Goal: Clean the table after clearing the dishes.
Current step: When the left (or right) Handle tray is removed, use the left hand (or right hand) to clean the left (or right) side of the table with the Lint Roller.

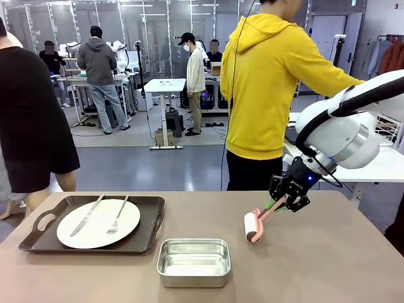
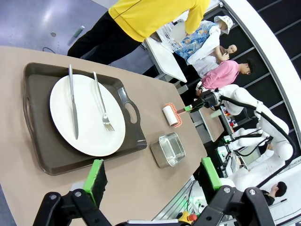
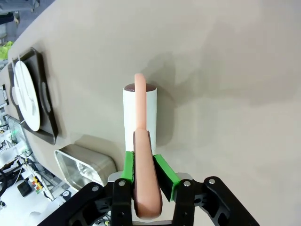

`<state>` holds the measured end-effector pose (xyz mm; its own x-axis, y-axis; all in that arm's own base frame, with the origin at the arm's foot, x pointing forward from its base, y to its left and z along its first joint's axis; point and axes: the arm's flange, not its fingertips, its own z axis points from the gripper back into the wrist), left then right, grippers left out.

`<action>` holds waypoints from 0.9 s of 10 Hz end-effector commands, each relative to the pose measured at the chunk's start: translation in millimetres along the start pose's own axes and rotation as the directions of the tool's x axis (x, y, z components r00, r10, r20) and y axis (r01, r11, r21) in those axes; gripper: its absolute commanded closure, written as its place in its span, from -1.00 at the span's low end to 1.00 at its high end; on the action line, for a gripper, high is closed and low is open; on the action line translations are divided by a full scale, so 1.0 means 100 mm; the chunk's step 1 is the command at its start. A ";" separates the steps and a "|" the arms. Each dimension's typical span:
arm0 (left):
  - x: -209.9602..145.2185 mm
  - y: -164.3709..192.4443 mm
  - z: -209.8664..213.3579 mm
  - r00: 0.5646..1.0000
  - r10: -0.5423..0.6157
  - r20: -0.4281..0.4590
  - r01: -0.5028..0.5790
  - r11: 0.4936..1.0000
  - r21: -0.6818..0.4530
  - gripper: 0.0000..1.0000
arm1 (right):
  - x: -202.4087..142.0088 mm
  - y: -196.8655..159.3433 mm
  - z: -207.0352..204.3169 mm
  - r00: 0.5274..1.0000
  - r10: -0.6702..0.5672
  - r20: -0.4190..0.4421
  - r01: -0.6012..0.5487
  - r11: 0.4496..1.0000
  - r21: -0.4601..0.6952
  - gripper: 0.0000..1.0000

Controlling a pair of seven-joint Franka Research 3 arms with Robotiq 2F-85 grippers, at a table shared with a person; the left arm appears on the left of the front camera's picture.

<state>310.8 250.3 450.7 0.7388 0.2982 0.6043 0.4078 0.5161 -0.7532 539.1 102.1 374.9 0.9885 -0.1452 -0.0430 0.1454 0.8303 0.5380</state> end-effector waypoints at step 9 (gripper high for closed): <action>0.00 -0.02 0.02 1.000 -0.008 0.010 0.008 1.000 -0.013 -1.00 | 0.28 -0.50 0.32 0.998 0.048 -0.046 -0.056 0.976 -0.211 0.54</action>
<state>310.8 250.4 450.7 0.7388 0.2983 0.6043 0.4078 0.5161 -0.7532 547.2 53.9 382.6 0.9946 -0.0926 -0.0471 0.1039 0.8960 0.4318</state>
